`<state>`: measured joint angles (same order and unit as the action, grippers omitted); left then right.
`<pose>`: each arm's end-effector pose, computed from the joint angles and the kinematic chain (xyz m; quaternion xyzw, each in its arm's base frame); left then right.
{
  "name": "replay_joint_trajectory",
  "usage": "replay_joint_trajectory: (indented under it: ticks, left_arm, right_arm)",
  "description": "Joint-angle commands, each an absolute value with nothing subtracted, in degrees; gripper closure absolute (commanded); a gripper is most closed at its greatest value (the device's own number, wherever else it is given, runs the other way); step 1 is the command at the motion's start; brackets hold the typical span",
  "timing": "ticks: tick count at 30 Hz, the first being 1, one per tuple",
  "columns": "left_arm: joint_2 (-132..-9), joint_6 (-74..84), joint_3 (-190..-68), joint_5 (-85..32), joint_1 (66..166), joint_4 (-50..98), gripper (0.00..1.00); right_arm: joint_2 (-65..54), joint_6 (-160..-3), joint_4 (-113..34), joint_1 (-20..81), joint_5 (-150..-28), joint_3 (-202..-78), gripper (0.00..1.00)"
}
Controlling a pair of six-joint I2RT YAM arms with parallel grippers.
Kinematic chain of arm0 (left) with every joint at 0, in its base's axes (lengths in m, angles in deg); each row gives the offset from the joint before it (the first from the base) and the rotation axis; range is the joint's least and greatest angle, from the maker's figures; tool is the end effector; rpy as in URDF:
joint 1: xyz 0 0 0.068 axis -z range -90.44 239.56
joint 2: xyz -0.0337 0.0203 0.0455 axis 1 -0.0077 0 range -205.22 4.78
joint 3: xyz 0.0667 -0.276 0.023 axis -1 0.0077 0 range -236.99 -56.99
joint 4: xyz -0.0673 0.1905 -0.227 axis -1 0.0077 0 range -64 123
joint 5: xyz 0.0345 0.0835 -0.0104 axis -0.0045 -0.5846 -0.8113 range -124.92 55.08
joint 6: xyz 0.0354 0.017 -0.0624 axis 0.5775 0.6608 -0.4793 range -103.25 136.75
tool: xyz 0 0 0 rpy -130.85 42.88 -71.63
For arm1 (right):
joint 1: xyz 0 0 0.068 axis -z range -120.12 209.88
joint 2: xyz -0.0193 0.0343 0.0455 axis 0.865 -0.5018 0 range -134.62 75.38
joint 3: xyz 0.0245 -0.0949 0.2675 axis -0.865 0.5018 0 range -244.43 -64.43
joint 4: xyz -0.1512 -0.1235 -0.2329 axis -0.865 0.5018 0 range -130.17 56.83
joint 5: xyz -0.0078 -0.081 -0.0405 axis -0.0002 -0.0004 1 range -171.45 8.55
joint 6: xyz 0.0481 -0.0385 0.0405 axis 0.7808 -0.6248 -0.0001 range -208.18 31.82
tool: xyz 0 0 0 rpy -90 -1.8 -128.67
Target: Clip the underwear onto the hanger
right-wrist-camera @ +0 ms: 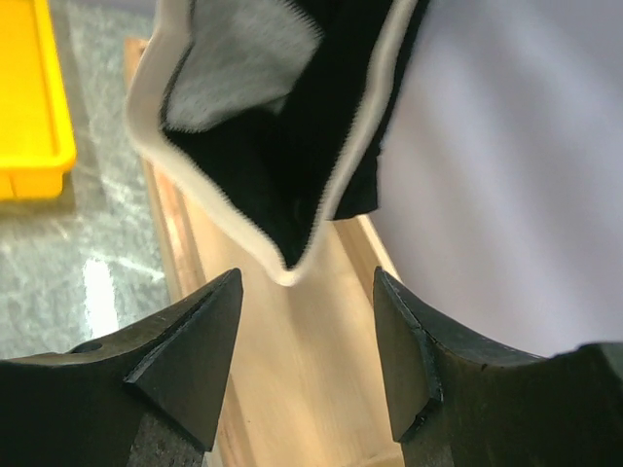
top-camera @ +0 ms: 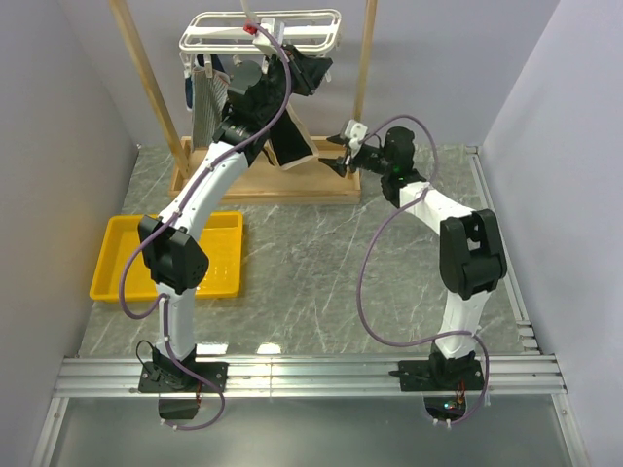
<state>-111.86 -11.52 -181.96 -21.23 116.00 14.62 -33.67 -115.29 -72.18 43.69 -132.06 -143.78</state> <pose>0.4842 -0.2572 0.5071 0.0884 0.5730 -0.4340 0.6895 0.4714 0.1865 0.2879 -0.5176 0.4683 0.2326 0.6773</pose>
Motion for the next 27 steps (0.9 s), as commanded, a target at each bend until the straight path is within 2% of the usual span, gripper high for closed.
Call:
replay_joint_trajectory:
  ticks: [1,5,15,27]
  left_arm:
    - [-109.57,-12.17,-182.5,-20.07,115.75,11.76,1.0]
    - [-109.57,-12.25,-182.41,-20.07,115.75,11.67,1.0]
    - [-108.87,-12.17,-181.27,-19.63,115.75,11.41,1.0]
    - [-108.95,-12.25,-181.01,-19.28,115.66,10.97,1.0]
  right_arm:
    - [-34.83,-123.68,-69.7,41.86,-132.96,-145.02,0.36]
    - [-36.68,-125.53,-67.76,40.55,-131.73,-146.78,0.36]
    - [-42.3,-120.8,-73.99,39.67,-124.44,-151.7,0.36]
    - [-44.41,-119.02,-76.38,39.58,-124.25,-153.46,0.36]
